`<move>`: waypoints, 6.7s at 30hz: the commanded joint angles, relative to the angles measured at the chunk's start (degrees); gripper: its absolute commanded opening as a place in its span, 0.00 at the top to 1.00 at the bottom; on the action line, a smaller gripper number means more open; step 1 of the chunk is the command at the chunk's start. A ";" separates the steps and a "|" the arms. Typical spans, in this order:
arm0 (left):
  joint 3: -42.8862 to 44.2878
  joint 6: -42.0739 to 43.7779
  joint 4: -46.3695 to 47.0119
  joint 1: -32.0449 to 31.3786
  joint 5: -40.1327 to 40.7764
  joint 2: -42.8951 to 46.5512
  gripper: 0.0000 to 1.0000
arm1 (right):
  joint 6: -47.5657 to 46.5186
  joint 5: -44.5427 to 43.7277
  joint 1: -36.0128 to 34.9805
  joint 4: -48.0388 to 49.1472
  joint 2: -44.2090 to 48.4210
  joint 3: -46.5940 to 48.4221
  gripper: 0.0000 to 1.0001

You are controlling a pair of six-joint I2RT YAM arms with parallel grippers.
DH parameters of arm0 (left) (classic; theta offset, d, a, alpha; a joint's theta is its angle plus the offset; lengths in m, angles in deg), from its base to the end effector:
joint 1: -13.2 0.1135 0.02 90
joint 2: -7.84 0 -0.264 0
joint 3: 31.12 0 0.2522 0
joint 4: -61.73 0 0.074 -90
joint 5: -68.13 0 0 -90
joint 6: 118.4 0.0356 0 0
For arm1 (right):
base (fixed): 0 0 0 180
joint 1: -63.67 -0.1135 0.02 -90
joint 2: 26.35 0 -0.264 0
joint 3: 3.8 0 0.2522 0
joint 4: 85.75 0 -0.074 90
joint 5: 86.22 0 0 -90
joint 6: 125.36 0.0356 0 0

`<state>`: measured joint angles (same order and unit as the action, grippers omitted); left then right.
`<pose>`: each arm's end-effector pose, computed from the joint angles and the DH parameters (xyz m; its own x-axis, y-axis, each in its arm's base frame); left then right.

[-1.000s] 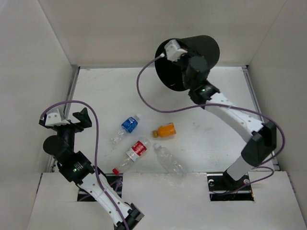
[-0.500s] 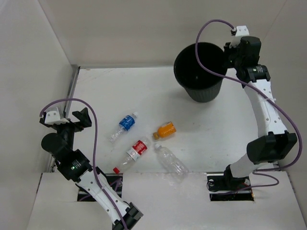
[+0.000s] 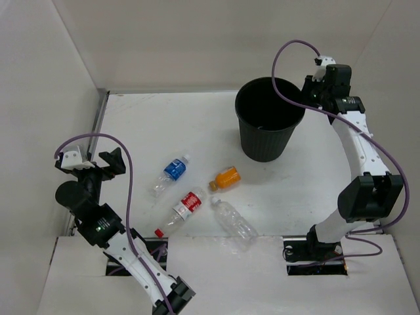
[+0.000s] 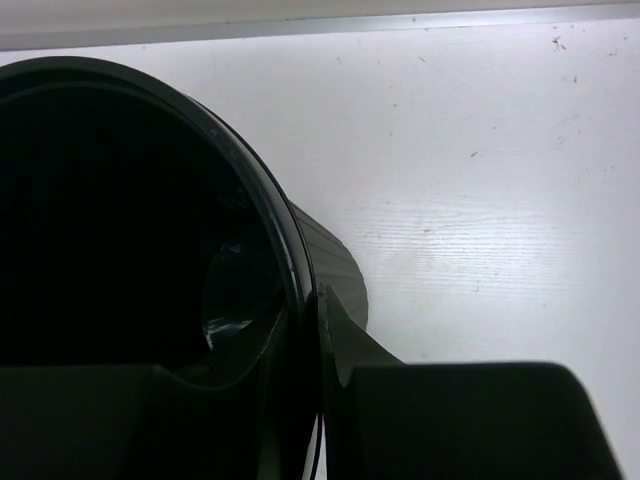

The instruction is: Put the plastic bottles in the bin

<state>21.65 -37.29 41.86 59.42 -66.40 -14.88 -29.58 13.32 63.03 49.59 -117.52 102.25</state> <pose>0.0821 0.0496 0.3593 0.1266 -0.0272 -0.9916 -0.0178 0.9994 -0.0296 0.3637 0.0100 0.3880 -0.5097 0.0936 -0.8552 -0.1041 0.9801 0.1693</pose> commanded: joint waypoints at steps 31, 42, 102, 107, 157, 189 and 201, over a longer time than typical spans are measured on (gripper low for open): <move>13.02 32.32 -24.11 -18.71 15.41 -22.88 0.00 | -7.71 -2.33 -6.95 -7.41 28.50 6.85 0.00; 13.39 38.07 -27.91 -47.56 29.67 -38.36 0.00 | -9.65 -2.07 -3.18 -21.92 35.89 15.89 0.00; 95.48 26.38 -6.64 -87.48 21.59 -92.42 0.19 | -5.34 11.46 10.09 -18.76 43.10 -3.43 0.00; 90.82 25.85 -3.12 -86.87 24.05 -90.66 0.00 | -10.42 12.79 5.63 -22.36 41.79 -6.33 0.00; 29.12 45.54 -14.46 -37.21 34.86 -18.06 0.00 | -70.84 2.68 -48.97 6.81 -4.53 -28.93 0.55; 26.30 43.78 -18.50 -46.08 24.23 -31.42 0.00 | -52.55 -14.46 -20.93 9.45 17.17 -10.11 0.80; 26.92 43.43 -36.22 -58.72 24.32 -31.69 0.00 | -44.55 -16.57 -18.91 11.91 19.28 -9.15 0.00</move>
<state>46.46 6.23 14.84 4.93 -40.83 -48.39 -78.19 -1.94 43.42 57.98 -101.13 90.39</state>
